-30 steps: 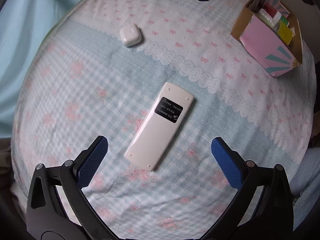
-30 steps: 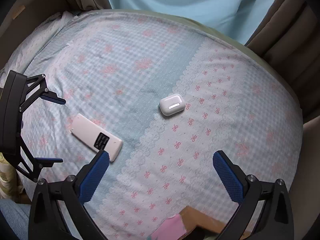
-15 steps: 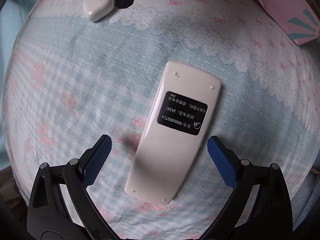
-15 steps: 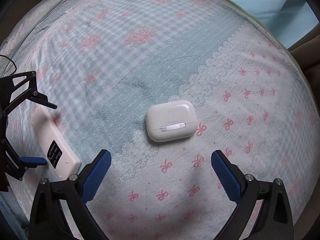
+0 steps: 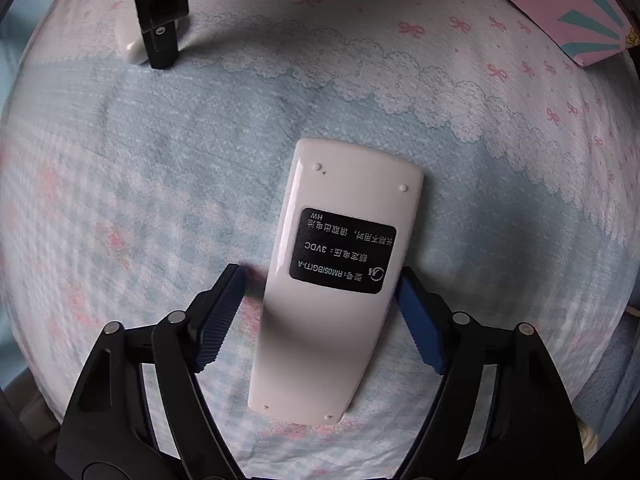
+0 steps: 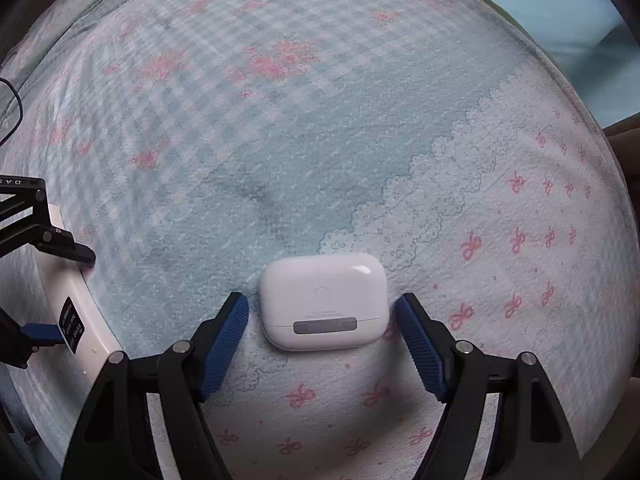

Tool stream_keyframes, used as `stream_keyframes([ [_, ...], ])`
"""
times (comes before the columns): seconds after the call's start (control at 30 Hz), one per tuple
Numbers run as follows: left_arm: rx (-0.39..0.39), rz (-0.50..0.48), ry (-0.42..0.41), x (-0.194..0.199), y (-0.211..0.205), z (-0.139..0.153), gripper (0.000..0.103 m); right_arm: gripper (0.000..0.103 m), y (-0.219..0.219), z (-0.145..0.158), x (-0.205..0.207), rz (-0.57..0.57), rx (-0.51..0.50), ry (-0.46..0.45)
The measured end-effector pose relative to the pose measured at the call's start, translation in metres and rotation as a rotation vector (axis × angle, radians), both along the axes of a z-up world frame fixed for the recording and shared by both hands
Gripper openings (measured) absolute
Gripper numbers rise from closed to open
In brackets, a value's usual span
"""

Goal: Organize rigid objects
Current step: 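Grasp the white remote with the left tool while the right tool grasps the earbud case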

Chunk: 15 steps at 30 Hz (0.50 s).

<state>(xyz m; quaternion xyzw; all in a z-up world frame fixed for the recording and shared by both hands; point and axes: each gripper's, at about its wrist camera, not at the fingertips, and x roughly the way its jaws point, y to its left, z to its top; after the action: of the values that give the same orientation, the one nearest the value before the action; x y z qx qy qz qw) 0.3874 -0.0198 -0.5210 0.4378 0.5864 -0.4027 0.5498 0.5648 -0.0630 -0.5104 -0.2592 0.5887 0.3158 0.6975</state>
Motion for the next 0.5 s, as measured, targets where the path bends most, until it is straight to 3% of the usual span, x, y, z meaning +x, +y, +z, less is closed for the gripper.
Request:
stream_keyframes([
  [0.03, -0.004, -0.009, 0.002, -0.003, -0.003, 0.001, 0.060, 0.058, 0.001, 0.001, 0.000, 0.004, 0.001, -0.004],
  [0.07, -0.006, -0.018, 0.003, -0.006, -0.010, 0.003, 0.059, 0.056, 0.001, 0.001, 0.000, 0.002, -0.003, -0.007],
  [0.33, -0.010, -0.008, -0.009, -0.014, -0.020, 0.002, 0.058, 0.056, 0.007, 0.007, -0.008, -0.033, -0.022, -0.027],
  [0.5, -0.030, 0.027, -0.010, -0.014, -0.004, 0.020, 0.058, 0.056, 0.003, 0.013, -0.017, -0.062, -0.016, -0.033],
])
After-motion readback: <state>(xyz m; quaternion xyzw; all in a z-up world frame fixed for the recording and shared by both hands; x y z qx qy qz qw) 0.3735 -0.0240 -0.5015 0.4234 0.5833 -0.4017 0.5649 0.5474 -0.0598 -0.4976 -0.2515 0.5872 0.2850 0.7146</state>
